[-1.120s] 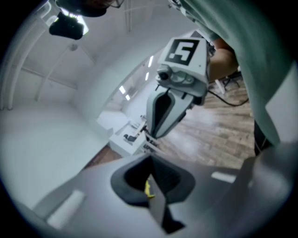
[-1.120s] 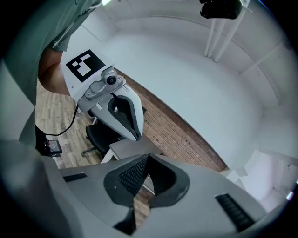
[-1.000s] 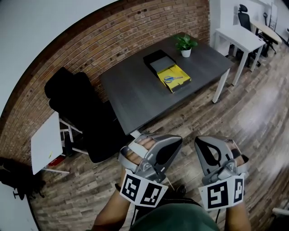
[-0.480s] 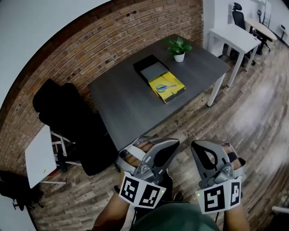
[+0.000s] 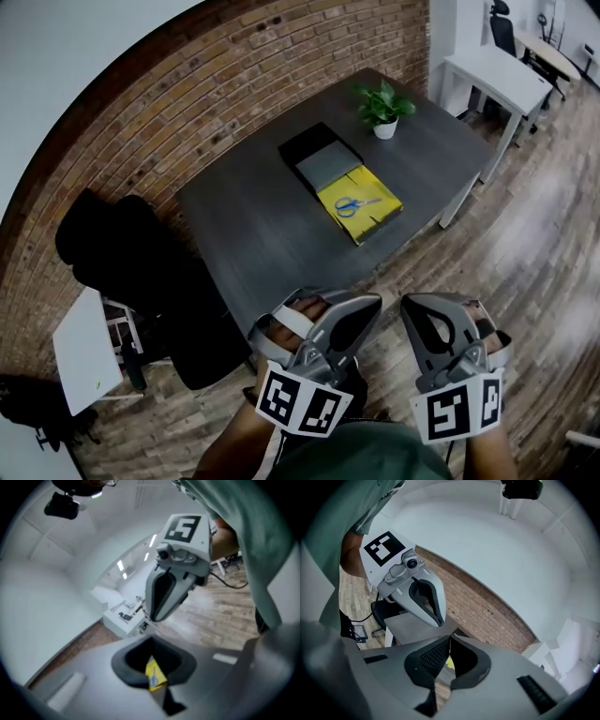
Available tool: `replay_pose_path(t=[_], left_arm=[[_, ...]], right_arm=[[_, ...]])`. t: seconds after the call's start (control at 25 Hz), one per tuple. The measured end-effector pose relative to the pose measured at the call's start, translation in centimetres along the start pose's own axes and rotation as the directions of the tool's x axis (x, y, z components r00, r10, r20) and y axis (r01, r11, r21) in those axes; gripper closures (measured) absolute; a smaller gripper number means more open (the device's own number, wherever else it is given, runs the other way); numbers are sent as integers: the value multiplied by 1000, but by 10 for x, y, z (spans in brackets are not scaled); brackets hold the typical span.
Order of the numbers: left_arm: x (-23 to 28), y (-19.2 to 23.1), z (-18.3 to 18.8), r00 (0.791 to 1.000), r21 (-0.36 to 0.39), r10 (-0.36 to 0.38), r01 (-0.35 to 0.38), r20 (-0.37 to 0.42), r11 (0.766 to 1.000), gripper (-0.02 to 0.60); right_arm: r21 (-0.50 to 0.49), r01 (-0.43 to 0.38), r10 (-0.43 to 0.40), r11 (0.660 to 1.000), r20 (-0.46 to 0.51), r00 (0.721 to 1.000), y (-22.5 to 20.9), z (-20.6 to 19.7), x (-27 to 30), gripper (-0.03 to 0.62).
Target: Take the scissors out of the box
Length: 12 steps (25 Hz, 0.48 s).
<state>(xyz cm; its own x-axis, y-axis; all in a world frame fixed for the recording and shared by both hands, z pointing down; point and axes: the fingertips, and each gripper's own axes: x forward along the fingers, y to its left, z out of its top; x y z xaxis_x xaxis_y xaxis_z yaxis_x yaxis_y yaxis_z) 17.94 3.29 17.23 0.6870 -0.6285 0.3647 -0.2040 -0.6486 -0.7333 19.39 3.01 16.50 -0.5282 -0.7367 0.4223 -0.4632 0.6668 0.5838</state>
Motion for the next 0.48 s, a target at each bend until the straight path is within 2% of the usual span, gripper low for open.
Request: replay_pose_path(t=[0.48], left_arm=[[29, 62, -67, 1000, -29, 10, -10, 21, 1000, 581]], right_arm=[[-24, -25, 25, 999, -9, 1000, -35, 18, 92, 586]])
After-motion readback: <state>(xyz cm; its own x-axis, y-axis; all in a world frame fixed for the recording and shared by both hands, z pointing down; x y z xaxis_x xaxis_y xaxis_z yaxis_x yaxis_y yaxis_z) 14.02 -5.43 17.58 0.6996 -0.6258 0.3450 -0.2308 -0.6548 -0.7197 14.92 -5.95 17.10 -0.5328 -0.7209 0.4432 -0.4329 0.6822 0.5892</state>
